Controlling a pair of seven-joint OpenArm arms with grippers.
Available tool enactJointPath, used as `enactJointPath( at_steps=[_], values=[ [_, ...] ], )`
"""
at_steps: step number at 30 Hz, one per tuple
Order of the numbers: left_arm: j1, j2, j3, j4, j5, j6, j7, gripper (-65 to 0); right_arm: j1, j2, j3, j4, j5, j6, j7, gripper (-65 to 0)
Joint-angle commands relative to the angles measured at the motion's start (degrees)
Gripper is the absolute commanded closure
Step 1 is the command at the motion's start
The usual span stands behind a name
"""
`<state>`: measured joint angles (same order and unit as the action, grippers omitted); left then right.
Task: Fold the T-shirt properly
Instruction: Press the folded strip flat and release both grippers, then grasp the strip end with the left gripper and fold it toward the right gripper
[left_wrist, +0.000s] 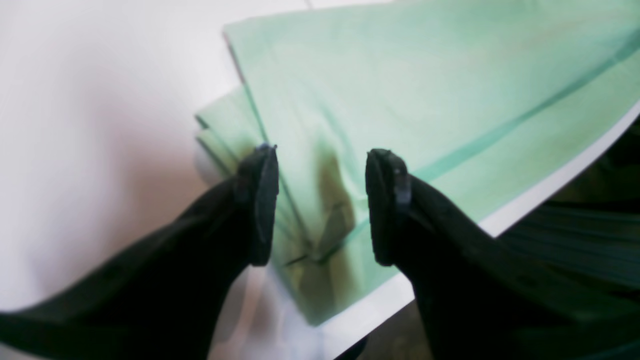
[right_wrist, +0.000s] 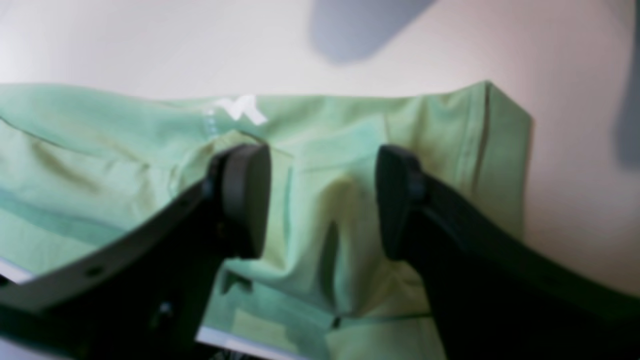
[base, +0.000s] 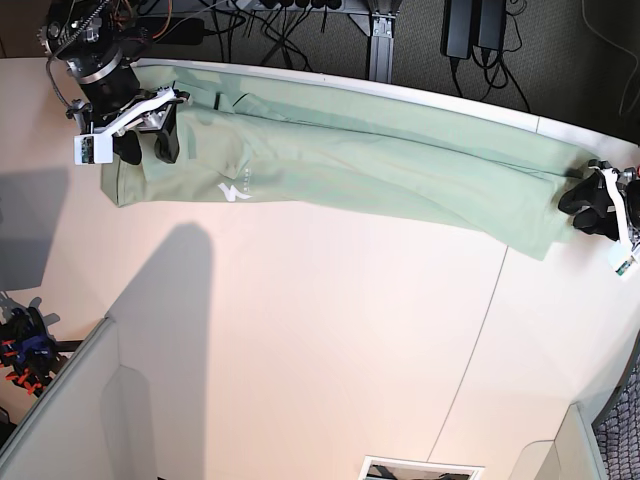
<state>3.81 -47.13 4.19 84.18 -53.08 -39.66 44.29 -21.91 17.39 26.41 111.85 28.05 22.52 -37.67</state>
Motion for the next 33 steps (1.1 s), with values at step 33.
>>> enactJointPath(
  at_steps=[33],
  values=[
    [2.5, 7.3, -0.9, -8.6, 5.4, 3.6, -4.8, -38.0, 0.3, -1.5, 0.5, 0.9, 0.9, 0.0, 1.6, -33.8]
  ],
)
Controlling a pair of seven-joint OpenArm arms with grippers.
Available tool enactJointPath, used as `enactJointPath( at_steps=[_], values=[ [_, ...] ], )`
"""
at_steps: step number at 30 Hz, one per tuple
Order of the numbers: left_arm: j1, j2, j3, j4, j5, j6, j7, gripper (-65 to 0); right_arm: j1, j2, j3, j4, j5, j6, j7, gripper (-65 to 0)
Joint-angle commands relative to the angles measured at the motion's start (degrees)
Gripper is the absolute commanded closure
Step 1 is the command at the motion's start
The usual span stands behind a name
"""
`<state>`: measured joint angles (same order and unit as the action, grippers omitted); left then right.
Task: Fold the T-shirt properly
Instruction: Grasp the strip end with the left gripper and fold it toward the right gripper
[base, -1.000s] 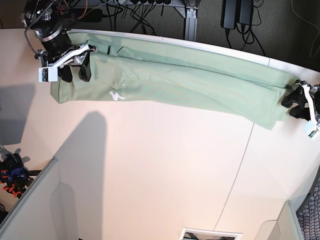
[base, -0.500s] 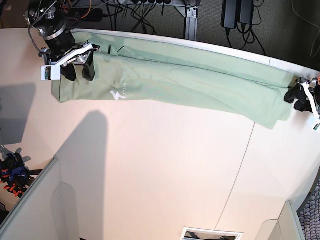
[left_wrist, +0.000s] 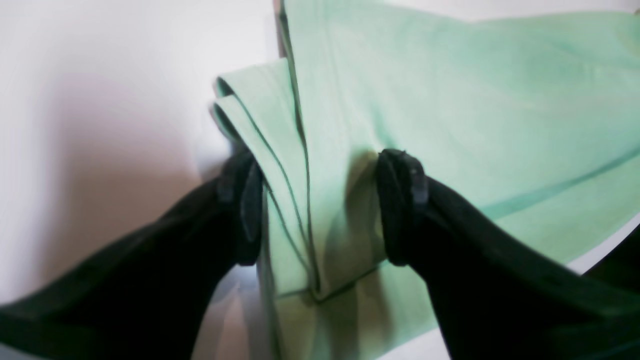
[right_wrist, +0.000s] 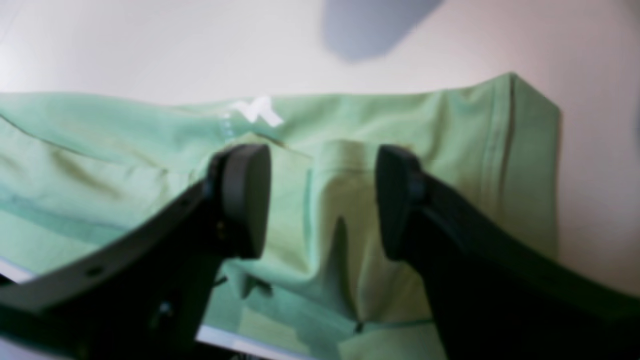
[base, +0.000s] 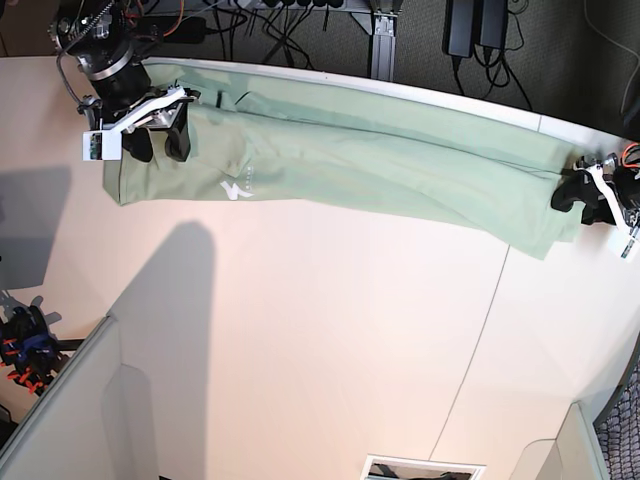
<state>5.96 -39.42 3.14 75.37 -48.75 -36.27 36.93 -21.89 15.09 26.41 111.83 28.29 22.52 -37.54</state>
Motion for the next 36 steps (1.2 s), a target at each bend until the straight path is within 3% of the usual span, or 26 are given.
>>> enactJointPath(
  at_steps=[1, 3, 7, 8, 12, 17, 23, 31, 36],
  values=[
    [0.8, -0.2, 0.2, 0.2, 1.0, 0.0, 2.3, -37.9, 0.3, 0.8, 0.5, 0.9, 0.7, 0.0, 1.5, -33.8],
    [1.0, 0.2, 0.2, 0.2, 1.0, -1.8, 1.8, -33.6, 0.3, 0.8, 0.5, 0.9, 0.7, 0.0, 1.5, -33.8],
    [1.0, 1.2, 0.2, 0.2, 0.8, -3.7, 1.1, -3.9, 0.3, 0.8, 0.5, 0.9, 0.7, 0.0, 1.5, -33.8],
    [1.0, 1.5, 0.2, 0.2, 0.8, -3.7, 0.4, 0.0, 0.4, 0.7, 0.5, 0.9, 0.7, 0.0, 1.5, -33.8],
    [1.0, 1.8, 0.2, 0.2, 1.1, -3.7, -5.7, 0.0, 0.6, 0.8, 0.5, 0.9, 0.6, 0.0, 1.7, -33.8],
    [-2.3, 1.8, 0.2, 0.2, 9.9, -3.7, -10.6, 0.0, 0.6, 0.8, 0.7, 0.9, -0.7, -0.1, 2.9, -33.8],
    [-8.7, 1.4, 0.2, -1.5, 15.8, -3.7, -12.7, 0.0, 0.6, 0.8, 0.7, 0.9, -1.3, -0.1, 4.3, -33.8],
    [-22.7, 1.1, 0.2, -13.5, 21.7, -3.7, -16.7, 0.0, 0.6, 0.8, 2.8, 0.9, -1.2, -0.1, 4.3, -33.8],
    [-24.7, -0.3, 1.1, -10.3, 22.6, -3.7, -17.2, 0.0, 0.8, 0.7, 3.6, 0.9, -0.2, -0.1, 4.3, -33.8]
  ],
)
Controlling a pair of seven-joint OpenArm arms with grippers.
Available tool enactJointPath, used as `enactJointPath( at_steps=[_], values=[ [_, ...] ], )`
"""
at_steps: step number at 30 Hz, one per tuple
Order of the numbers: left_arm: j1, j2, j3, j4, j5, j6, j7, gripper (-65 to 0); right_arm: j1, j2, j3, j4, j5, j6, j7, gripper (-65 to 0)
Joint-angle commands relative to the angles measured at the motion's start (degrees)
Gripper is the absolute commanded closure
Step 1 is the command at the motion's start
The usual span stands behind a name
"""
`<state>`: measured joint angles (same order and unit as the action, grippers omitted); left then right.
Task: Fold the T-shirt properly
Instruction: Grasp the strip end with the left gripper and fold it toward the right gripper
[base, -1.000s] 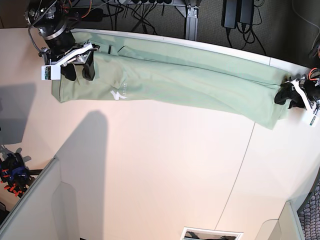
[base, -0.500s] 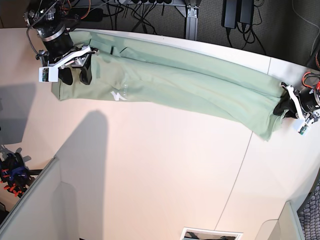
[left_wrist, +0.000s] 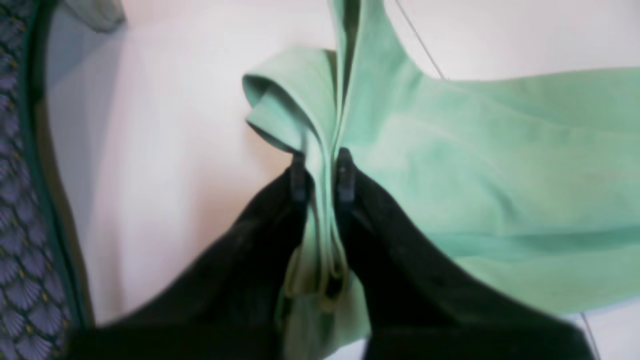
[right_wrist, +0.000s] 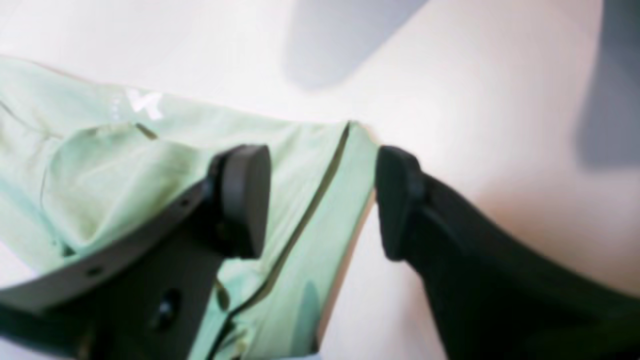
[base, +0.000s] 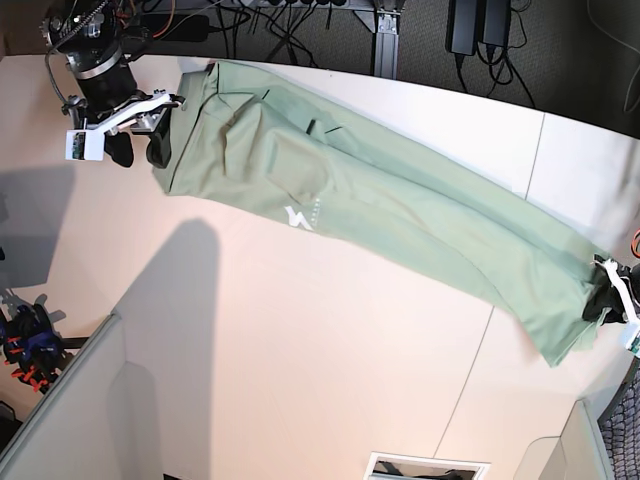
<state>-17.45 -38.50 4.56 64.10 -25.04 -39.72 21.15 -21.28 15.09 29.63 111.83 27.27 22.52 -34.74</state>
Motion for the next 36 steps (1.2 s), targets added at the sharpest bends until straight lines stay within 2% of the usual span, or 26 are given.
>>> enactJointPath(
  at_steps=[1, 5, 9, 12, 15, 19, 23, 25, 28, 36],
  values=[
    [-0.7, -1.4, -0.1, 2.6, -1.1, -0.3, -1.1, 0.0, 0.2, 0.5, 0.4, 0.9, 0.8, -0.1, 1.5, -33.8],
    [4.6, -1.0, 0.0, 14.2, -3.8, -0.3, 2.2, 0.0, 0.2, 0.0, 0.4, 0.9, 0.8, -0.1, 1.5, -33.8],
    [11.4, 1.1, 0.1, 27.7, -5.7, -0.3, 5.4, 0.0, 0.1, 0.0, 0.4, 0.9, 0.8, -0.1, 1.5, -33.8],
    [15.1, 2.7, 1.9, 32.1, -7.4, -0.3, 5.9, 0.0, 0.1, 0.0, 0.4, 0.9, 0.8, -0.1, 1.2, -33.8],
    [15.9, 5.2, 6.1, 32.6, -7.0, -0.3, 5.9, 0.0, 0.2, 0.0, 0.4, 0.9, 0.8, -0.1, 0.6, -33.8],
    [15.5, 10.0, 10.9, 32.6, -3.0, -0.3, 5.5, 0.0, 0.1, -0.1, 0.4, 0.9, 0.8, -0.1, 0.6, -33.8],
    [15.5, 14.4, 11.5, 32.5, 0.4, 2.4, 5.2, 0.0, 0.1, -0.5, 0.4, 0.9, 0.8, -0.1, 0.6, -33.8],
    [15.5, 15.9, 11.5, 32.5, 0.7, 2.6, 5.2, 0.0, 0.1, -1.2, 0.4, 0.9, 0.8, -0.1, 0.5, -33.8],
    [15.5, 17.2, 11.8, 32.5, 0.5, 2.6, 5.1, 0.0, 0.1, -2.0, 0.4, 0.9, 0.8, -0.1, 0.5, -33.8],
    [15.5, 18.2, 12.0, 32.4, 0.4, 2.6, 3.2, 0.0, 0.1, -2.3, 0.4, 0.9, 0.8, -0.1, 0.2, -33.8]
  ],
)
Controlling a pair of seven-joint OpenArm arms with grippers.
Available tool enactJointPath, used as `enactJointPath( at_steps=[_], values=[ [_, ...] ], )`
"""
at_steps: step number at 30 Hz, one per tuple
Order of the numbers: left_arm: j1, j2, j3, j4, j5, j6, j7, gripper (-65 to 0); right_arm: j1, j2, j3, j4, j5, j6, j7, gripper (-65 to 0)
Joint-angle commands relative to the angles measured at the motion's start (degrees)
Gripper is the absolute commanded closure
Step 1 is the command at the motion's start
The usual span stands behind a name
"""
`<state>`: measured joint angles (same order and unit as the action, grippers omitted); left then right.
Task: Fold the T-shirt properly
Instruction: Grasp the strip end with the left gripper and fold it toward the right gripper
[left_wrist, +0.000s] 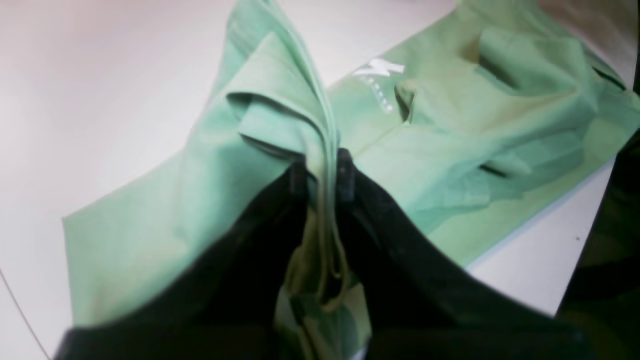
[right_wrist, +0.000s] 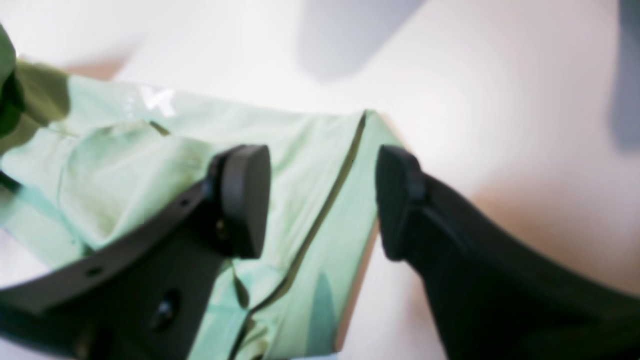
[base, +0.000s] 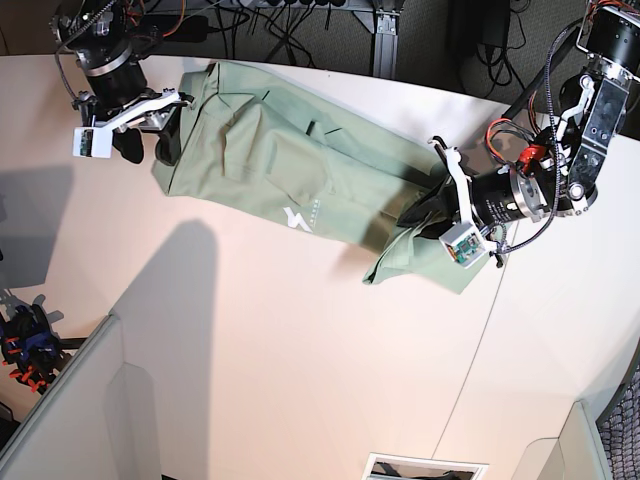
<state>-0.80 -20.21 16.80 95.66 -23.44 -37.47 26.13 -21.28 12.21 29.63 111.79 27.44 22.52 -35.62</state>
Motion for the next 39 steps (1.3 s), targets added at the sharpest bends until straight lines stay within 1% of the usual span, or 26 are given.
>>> enactJointPath(
  at_steps=[1, 4, 5, 6, 7, 9, 10, 12, 16, 18, 20, 24, 27, 29, 31, 36, 39],
  values=[
    [-1.2, 0.3, -0.2, 0.8, -1.2, 0.4, -1.7, 0.0, 0.1, 0.6, 0.4, 0.9, 0.6, -0.1, 1.0, -33.8],
    [-1.1, 1.5, 0.7, 0.8, -3.1, 0.4, -1.9, -18.7, 0.1, 0.2, 0.5, 0.9, 0.2, -0.4, 1.0, -33.9],
    [-1.1, 2.1, 1.2, 0.8, -3.5, 0.4, -2.0, -23.2, -0.1, 0.0, 0.5, 0.9, -0.2, -1.1, 1.0, -33.9],
    [-1.1, 2.6, 1.6, 0.8, -3.6, 0.4, -2.0, -25.8, -0.2, 0.0, 0.5, 0.9, -0.4, -2.1, 1.0, -34.0],
    [-1.1, 3.1, 2.0, 0.8, -4.1, 0.4, -1.9, -26.8, -0.2, 0.0, 0.5, 0.9, -1.0, -2.8, 1.0, -35.5],
    [-1.1, 4.1, 3.0, 0.8, -5.0, 0.4, -1.9, -26.9, -0.2, 0.0, 0.6, 0.6, -2.3, -3.3, 0.9, -42.4],
    [-1.1, 4.7, 3.4, 0.8, -5.5, 0.4, -1.9, -26.9, -0.3, 0.0, 0.8, 0.3, -2.4, -3.5, 0.9, -44.2],
    [-1.1, 6.1, 4.2, 0.8, -6.5, 0.4, -1.9, -26.9, -0.5, 0.0, 1.3, -0.5, -2.4, -4.3, 0.9, -44.1],
    [-1.1, 8.9, 5.0, 0.8, -8.1, 0.4, -0.3, -26.9, -0.5, 0.0, 2.2, -3.2, -1.5, -4.3, 0.9, -44.1],
    [-1.1, 9.6, 5.0, 0.8, -8.1, 0.4, 0.8, -26.9, -0.5, 0.0, 2.3, -4.9, -1.3, -4.3, 0.9, -44.1],
    [-1.0, 9.5, 5.0, 0.8, -8.0, 0.4, 1.6, -26.9, -0.5, 0.0, 2.3, -6.9, -1.2, -4.3, 0.9, -44.1],
    [-1.0, 9.2, 4.2, 0.8, -8.0, 0.4, 3.3, -26.9, 0.0, 0.1, 2.2, -10.6, 2.0, -4.2, 0.9, -44.1],
    [-0.9, 7.9, 4.0, 0.8, -7.8, 0.4, 3.3, -26.9, 0.2, 0.1, 2.0, -12.8, 2.3, -4.2, 0.9, -44.1],
    [-0.9, 6.8, 3.7, 0.8, -7.8, 0.4, 3.3, -26.9, 0.3, 0.0, 2.0, -14.1, 4.0, -4.1, 0.9, -44.1],
    [-1.0, 6.0, 3.7, 0.8, -7.8, 0.4, 3.2, -26.9, 0.3, 0.0, 1.8, -14.8, 5.7, -3.2, 0.8, -44.1],
    [-0.9, 5.1, 3.7, 0.8, -7.8, 0.4, 3.3, -26.9, 0.3, -0.1, 0.6, -14.8, 9.4, -2.4, 0.4, -44.1],
    [-0.8, 4.8, 3.7, 0.8, -7.8, 0.4, 3.3, -26.9, 0.3, -1.2, -0.1, -14.8, 10.4, -1.7, -0.3, -44.0]
  ],
)
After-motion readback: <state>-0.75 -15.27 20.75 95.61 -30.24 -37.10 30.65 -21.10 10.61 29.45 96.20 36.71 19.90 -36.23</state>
